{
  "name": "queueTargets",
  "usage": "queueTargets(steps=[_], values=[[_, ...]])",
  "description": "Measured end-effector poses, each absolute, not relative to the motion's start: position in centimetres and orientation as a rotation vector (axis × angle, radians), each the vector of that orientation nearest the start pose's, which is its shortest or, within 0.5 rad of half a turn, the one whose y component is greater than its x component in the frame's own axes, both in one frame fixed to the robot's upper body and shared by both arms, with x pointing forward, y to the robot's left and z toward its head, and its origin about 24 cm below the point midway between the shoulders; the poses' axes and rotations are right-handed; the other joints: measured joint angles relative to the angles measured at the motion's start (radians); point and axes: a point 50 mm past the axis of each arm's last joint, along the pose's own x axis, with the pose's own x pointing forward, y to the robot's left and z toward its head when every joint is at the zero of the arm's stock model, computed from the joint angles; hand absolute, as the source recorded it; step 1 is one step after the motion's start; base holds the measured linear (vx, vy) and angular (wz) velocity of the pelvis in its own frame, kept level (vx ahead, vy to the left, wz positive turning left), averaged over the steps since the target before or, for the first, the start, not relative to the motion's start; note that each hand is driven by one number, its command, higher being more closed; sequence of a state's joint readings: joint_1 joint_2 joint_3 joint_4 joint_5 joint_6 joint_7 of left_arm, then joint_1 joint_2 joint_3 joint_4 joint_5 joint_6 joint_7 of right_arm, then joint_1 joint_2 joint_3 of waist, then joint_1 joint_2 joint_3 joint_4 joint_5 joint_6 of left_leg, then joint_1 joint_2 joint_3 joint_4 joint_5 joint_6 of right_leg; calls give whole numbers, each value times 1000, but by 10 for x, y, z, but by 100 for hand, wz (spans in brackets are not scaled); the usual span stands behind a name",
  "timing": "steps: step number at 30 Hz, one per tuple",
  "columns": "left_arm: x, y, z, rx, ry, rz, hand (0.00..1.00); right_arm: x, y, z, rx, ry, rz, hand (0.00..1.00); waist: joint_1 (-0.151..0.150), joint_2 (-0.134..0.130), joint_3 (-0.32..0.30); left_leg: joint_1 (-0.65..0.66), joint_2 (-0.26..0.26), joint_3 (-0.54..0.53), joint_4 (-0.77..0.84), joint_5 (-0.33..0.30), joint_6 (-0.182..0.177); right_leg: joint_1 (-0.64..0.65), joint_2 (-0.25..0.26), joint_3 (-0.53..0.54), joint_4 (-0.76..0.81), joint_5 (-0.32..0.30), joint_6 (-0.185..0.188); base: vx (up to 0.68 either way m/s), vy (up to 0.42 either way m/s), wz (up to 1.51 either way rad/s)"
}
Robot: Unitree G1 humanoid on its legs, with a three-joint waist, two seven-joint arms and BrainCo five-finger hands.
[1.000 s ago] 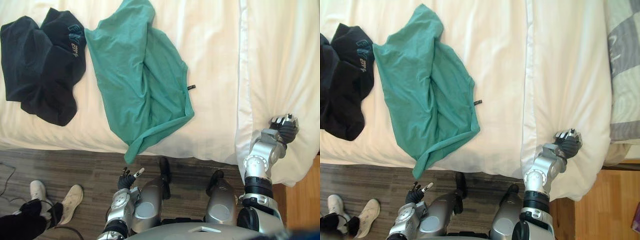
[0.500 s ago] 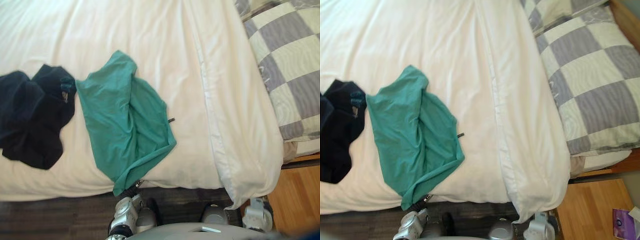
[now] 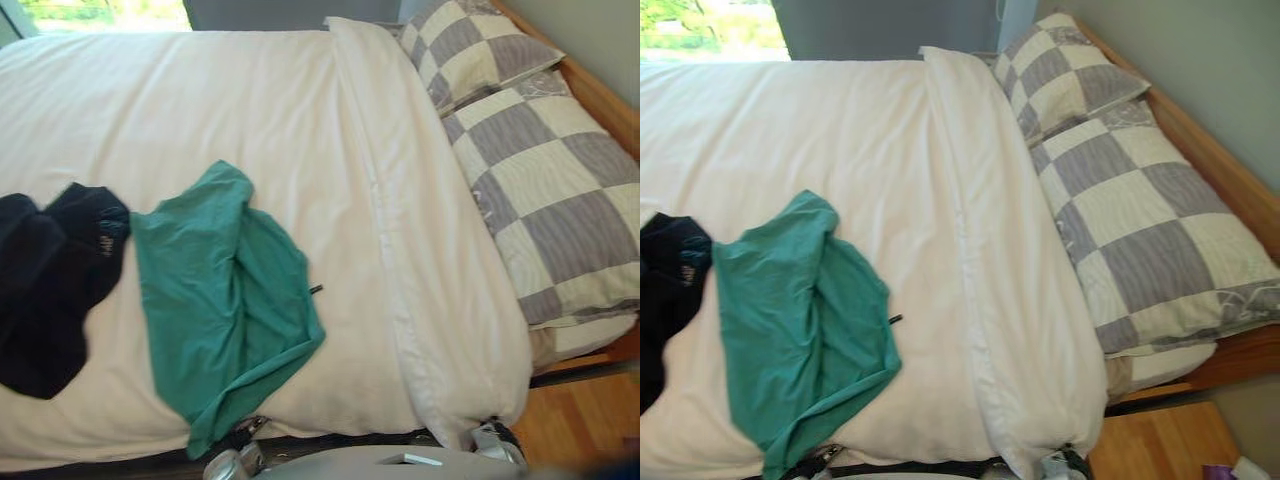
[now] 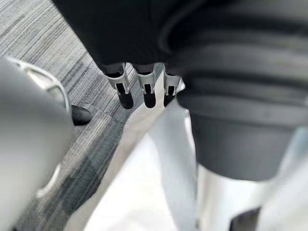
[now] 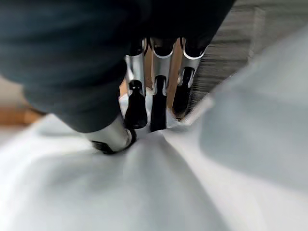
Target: Tidy the bed and pick cloth on bed and put in laundry
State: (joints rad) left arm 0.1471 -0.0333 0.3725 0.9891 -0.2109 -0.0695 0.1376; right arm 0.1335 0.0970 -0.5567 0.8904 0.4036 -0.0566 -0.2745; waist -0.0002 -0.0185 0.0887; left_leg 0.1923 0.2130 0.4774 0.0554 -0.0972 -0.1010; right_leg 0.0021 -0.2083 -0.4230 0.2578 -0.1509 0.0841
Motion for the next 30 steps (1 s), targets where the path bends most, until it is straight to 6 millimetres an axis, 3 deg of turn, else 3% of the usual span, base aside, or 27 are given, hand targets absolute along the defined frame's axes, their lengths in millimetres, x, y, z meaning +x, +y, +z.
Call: queueTargets(steps=[3,4,5,6,7,8,11,14,16,17,18,20,21,23,24,25,26,27,28,29,30], values=[[72,196,-163,-295,1055,612,0,62,-199,-161,437,1055,-878,0,-5,9,5,-1,0,1,23,36,-12,-7,-7,23,52,-12,-12,99,-101,19],[73,199,-162,-291,1050,614,0,62,-197,-162,419,1065,-851,0,-2,-1,11,-16,3,1,85,36,-12,3,-17,46,53,-11,-13,88,-38,3],[73,202,-162,-284,1048,617,0,63,-195,-163,410,1076,-830,0,1,-25,20,-39,-4,-4,119,2,-22,15,-36,56,44,-11,-14,72,6,1],[74,203,-162,-281,1053,615,0,64,-194,-163,404,1078,-819,0,6,-33,22,-37,-54,-52,17,-41,-26,36,-45,79,22,-11,-14,20,80,6],[74,199,-162,-291,1058,612,0,63,-196,-163,401,1078,-816,0,4,-8,25,-40,-77,-79,-82,38,-1,44,-27,79,17,-11,-14,25,99,5],[73,200,-162,-288,1057,612,0,64,-195,-163,406,1075,-807,0,7,-5,19,-30,-74,-50,-89,30,-2,44,-18,80,17,-14,-9,53,85,4],[85,212,-156,-264,1003,616,0,65,-190,-165,394,1096,-764,0,17,-50,55,-92,-65,-55,61,-11,7,44,-40,98,36,4,-8,5,22,7],[91,211,-155,-270,989,610,0,70,-193,-162,388,1067,-770,0,10,-35,81,-157,-13,-76,243,-90,17,8,-44,108,121,-5,-7,-64,1,-1],[91,210,-155,-273,991,609,0,72,-195,-160,386,1053,-772,0,3,-32,83,-176,3,-78,295,-101,17,-10,-67,111,148,-7,-7,-89,-27,-21],[92,213,-154,-270,985,614,0,70,-196,-160,387,1049,-780,0,-4,-39,89,-192,26,-85,358,-139,7,-19,-77,118,154,-9,-5,-41,-80,-39],[89,211,-155,-276,994,615,0,70,-200,-159,380,1031,-794,0,-6,-17,80,-211,98,-90,452,-174,22,-29,-71,120,165,-9,-6,8,-70,-43],[89,212,-155,-277,995,611,0,69,-203,-158,369,1031,-797,0,-10,-13,81,-213,158,-113,522,-181,24,-39,-84,141,174,-9,-5,-1,21,-32],[89,214,-155,-268,993,606,0,64,-205,-159,359,1041,-803,0,-10,-16,80,-214,207,-155,555,-176,27,-51,-113,154,184,-7,-1,-96,164,-20],[90,210,-154,-256,980,591,0,56,-207,-159,347,1051,-815,0,-12,-14,77,-212,246,-234,531,-105,39,-80,-163,166,197,13,49,-159,317,-5],[96,203,-152,-239,959,540,0,53,-210,-158,333,1051,-818,0,-12,0,58,-220,239,-303,457,9,-6,-107,-188,173,193,15,110,-175,475,7],[95,205,-150,-192,952,499,0,52,-209,-160,332,1069,-814,0,-15,-8,40,-212,191,-321,415,-75,-90,-122,-214,185,167,5,133,-147,510,34],[92,213,-149,-164,942,507,0,51,-200,-162,345,1089,-796,0,-46,-35,24,-212,168,-321,368,-145,-154,-115,-227,194,118,6,140,-130,506,44],[92,217,-148,-153,939,516,0,49,-197,-164,347,1106,-781,0,-55,-49,20,-219,162,-319,355,-170,-161,-106,-232,192,92,32,153,-155,420,53],[94,223,-147,-132,936,524,0,47,-188,-166,349,1144,-740,0,-52,-73,20,-223,149,-320,351,-177,-161,-93,-235,189,48,116,145,-260,423,15],[93,223,-148,-127,941,527,0,49,-188,-166,329,1140,-718,0,-38,-71,22,-210,150,-309,344,-176,-160,-80,-225,187,14,214,118,-239,340,-6],[91,222,-149,-125,949,527,0,51,-189,-165,320,1132,-710,0,-36,-70,21,-205,150,-297,339,-176,-160,-79,-224,185,1,254,95,-333,375,-33]])
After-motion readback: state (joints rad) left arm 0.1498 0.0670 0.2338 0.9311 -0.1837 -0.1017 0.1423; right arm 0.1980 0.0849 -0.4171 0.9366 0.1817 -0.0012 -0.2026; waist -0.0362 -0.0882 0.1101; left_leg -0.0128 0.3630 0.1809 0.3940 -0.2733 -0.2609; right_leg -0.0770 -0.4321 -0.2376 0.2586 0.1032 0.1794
